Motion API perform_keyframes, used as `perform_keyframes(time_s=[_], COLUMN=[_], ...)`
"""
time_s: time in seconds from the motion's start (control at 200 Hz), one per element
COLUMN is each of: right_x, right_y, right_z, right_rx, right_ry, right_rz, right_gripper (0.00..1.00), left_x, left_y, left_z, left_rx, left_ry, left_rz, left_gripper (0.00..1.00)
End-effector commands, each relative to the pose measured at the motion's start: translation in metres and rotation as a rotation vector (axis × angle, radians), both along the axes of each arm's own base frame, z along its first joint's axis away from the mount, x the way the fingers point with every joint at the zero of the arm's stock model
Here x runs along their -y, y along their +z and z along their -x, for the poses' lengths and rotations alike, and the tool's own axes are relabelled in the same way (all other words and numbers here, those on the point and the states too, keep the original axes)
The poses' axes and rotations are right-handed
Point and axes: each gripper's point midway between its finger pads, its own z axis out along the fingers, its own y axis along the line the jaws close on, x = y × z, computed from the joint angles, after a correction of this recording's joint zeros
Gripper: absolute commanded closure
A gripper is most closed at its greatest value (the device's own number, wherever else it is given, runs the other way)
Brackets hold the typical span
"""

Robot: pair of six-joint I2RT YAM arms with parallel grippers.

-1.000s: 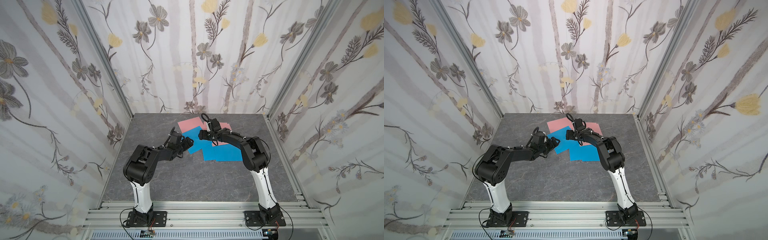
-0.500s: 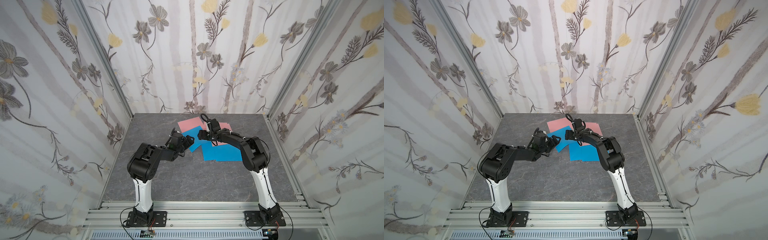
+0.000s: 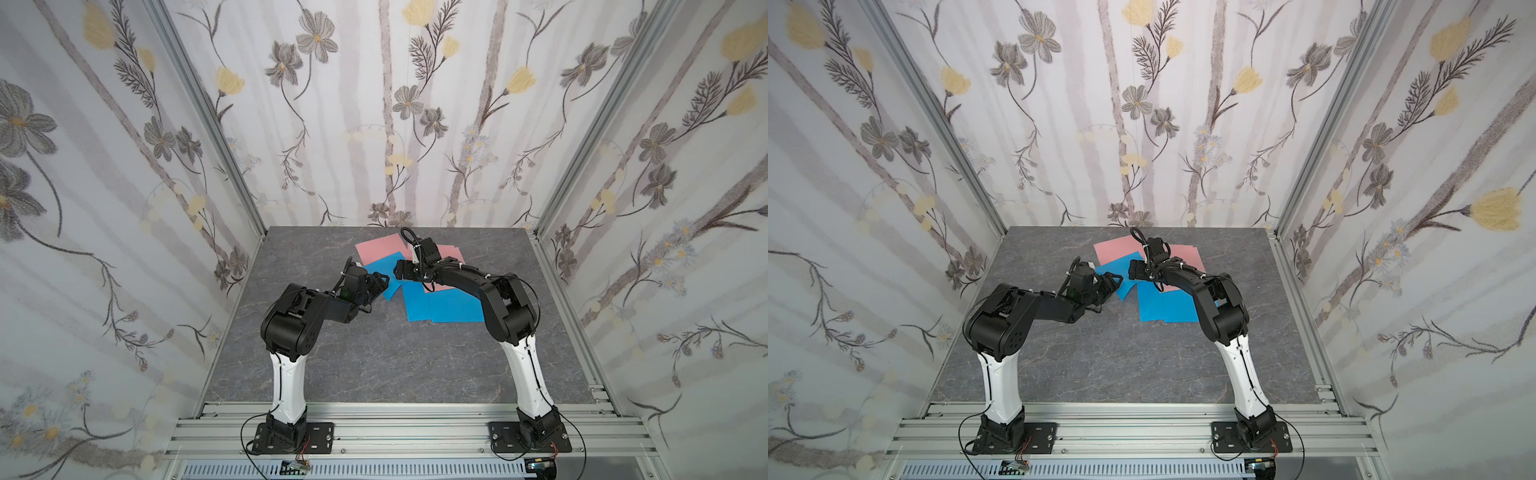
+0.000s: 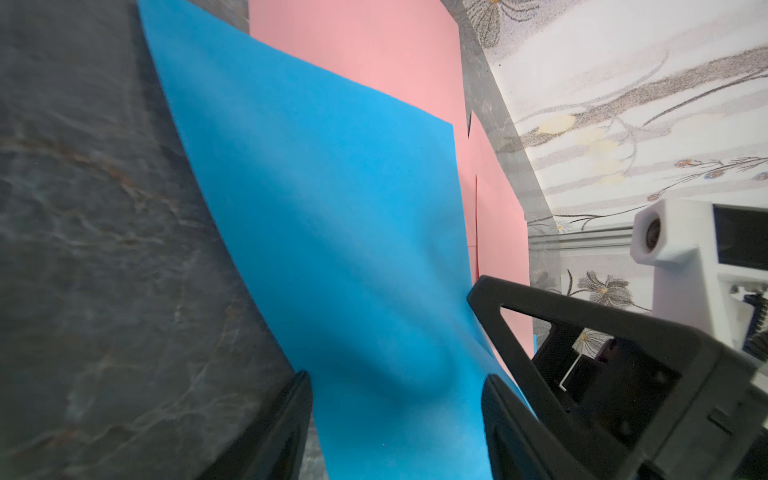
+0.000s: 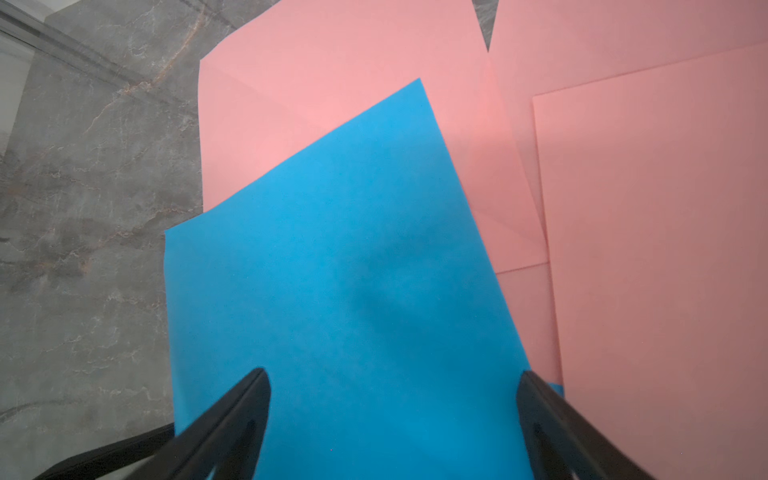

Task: Sort the scattered colored papers by color
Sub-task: Pick up the colored paper from the center of the board.

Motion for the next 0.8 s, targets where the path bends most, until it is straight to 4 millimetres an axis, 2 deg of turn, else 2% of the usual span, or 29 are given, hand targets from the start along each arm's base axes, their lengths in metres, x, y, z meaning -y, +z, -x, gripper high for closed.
perform_keyframes(time_s=[0.0, 0.075, 0.17, 0.365, 0.495, 0.585, 0.794], right_x=[-0.009, -0.008, -0.009, -0.009, -0.008, -0.008, -0.010], right_y=[-0.041, -0.039, -0.040, -0.042, -0.043, -0.044, -0.037], right_z=[0.066, 0.065, 0.065, 0.066, 0.067, 0.068, 0.070], right_rx=[-0.318, -0.315, -0.314, -0.318, -0.321, -0.323, -0.308], right_ry=[0.068, 0.069, 0.072, 0.078, 0.078, 0.080, 0.105], right_rz=[-0.044, -0.045, -0.043, -0.042, -0.040, -0.040, -0.039], right_gripper=[0.08, 0.08, 0.08, 0.08, 0.07, 0.07, 0.07], left_x=[-0.018, -0.017, -0.015, -0.017, -0.017, -0.018, -0.018], left_y=[-0.080, -0.083, -0.081, -0.070, -0.060, -0.053, -0.054], left_z=[0.061, 0.061, 0.060, 0.061, 0.061, 0.060, 0.060], left_rx=[-0.366, -0.370, -0.366, -0.355, -0.336, -0.321, -0.330], left_ry=[-0.002, -0.002, -0.006, -0.013, -0.019, -0.018, -0.023], left_rz=[-0.101, -0.100, -0.092, -0.103, -0.109, -0.113, -0.123], left_gripper=[0.34, 0.37, 0.47, 0.52, 0.59, 0.70, 0.67])
